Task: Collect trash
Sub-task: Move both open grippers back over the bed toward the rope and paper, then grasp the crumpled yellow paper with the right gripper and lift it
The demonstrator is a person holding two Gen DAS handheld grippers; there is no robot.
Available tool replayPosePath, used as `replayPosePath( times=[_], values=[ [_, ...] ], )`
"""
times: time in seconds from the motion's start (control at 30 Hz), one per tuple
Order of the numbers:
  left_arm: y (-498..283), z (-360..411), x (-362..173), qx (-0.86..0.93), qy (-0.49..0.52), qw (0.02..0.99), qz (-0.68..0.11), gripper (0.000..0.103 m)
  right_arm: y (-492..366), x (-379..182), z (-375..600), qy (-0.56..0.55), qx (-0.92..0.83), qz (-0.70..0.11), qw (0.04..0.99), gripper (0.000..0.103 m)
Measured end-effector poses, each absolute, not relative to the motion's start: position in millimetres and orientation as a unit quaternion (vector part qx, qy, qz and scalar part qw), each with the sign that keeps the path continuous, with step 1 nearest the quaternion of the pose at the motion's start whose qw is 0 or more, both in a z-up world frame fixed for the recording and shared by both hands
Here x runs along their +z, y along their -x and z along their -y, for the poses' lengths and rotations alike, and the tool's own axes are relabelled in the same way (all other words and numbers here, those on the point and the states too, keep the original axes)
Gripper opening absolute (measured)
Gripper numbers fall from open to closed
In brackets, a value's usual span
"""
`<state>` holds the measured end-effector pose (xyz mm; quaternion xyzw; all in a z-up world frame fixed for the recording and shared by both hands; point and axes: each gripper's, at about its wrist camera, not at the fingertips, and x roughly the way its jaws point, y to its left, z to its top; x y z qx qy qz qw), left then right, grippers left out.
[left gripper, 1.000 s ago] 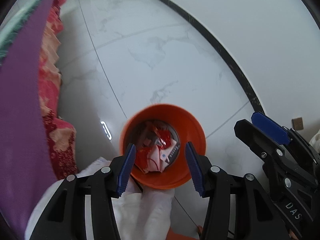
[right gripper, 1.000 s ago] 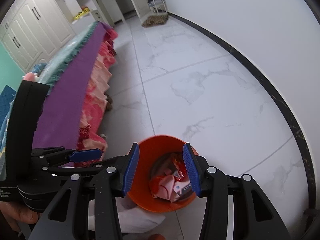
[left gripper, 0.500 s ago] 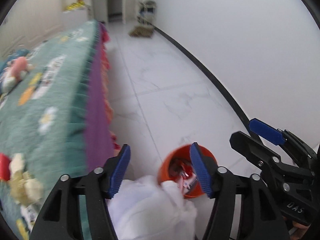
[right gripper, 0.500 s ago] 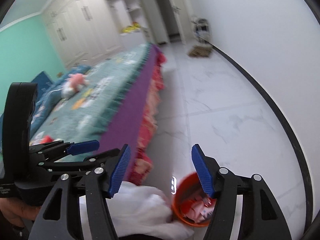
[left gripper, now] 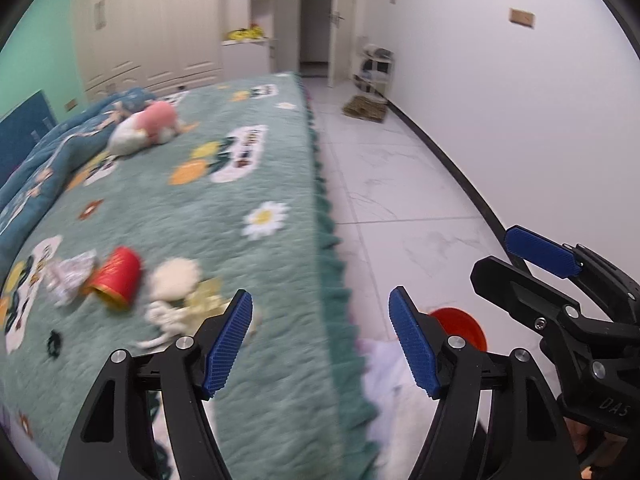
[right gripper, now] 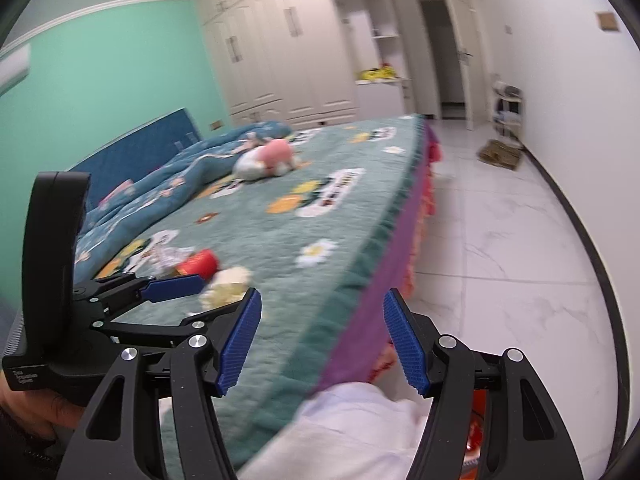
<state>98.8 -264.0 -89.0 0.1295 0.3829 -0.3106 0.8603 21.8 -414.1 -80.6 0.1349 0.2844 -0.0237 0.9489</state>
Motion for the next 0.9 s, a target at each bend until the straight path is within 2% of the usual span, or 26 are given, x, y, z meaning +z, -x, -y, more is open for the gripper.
replayPosePath(
  times=[0.43,0.7,0.9],
  values=[
    [-118,156,-81,-0.229,-0.069,0.895,-0.377,0.075,-70,-68,315,-0.076,0.063,-0.297,0.950,0.065],
    [-136,111,-101,-0.188,-0.045,0.893,-0.406,0.075,-109,-88,284,-0.056,0.087,-0.328,0.939,0.065],
    [-150,106,-112,-0.184,-0.039,0.889,-0.418,0.075,-138,-114,280,-0.043,0.086,-0.354,0.930,0.065]
  ],
)
